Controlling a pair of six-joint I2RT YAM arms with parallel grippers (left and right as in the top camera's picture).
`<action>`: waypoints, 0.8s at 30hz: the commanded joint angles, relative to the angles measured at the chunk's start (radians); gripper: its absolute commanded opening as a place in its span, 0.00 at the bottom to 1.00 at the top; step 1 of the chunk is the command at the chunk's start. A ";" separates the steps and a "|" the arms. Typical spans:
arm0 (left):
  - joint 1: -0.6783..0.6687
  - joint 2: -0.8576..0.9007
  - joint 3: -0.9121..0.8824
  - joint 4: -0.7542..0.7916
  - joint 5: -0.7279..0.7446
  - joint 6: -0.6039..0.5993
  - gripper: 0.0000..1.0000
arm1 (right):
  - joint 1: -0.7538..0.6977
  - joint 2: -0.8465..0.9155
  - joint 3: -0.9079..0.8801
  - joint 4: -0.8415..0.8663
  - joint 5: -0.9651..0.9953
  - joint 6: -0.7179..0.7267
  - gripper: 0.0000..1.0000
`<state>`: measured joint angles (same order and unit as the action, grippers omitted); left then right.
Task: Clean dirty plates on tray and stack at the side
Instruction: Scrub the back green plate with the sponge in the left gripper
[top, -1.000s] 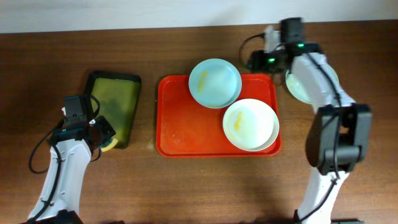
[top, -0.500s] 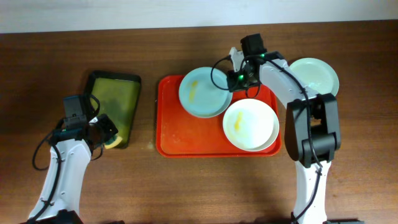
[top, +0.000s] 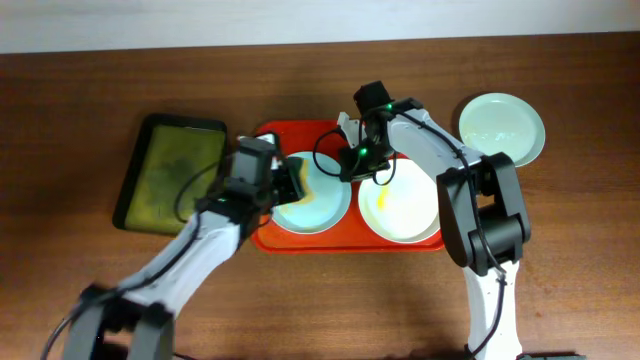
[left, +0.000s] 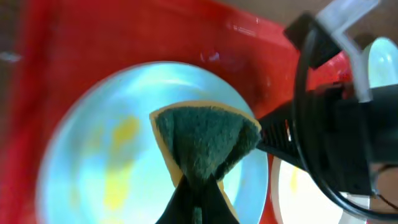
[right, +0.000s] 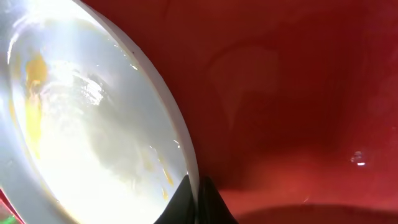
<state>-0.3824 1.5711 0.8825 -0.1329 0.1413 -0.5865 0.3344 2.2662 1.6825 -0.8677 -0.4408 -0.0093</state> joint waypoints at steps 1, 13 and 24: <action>-0.061 0.131 0.001 0.124 -0.012 -0.058 0.00 | 0.007 0.020 -0.055 0.019 0.034 -0.013 0.04; 0.039 0.207 0.068 -0.158 -0.383 0.024 0.00 | 0.007 0.020 -0.063 0.007 0.098 -0.009 0.04; 0.006 0.273 0.087 0.090 -0.071 -0.072 0.00 | 0.007 0.020 -0.063 0.008 0.113 -0.009 0.04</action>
<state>-0.3691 1.7691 0.9611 -0.0692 0.0509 -0.6468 0.3393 2.2543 1.6585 -0.8448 -0.4374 -0.0082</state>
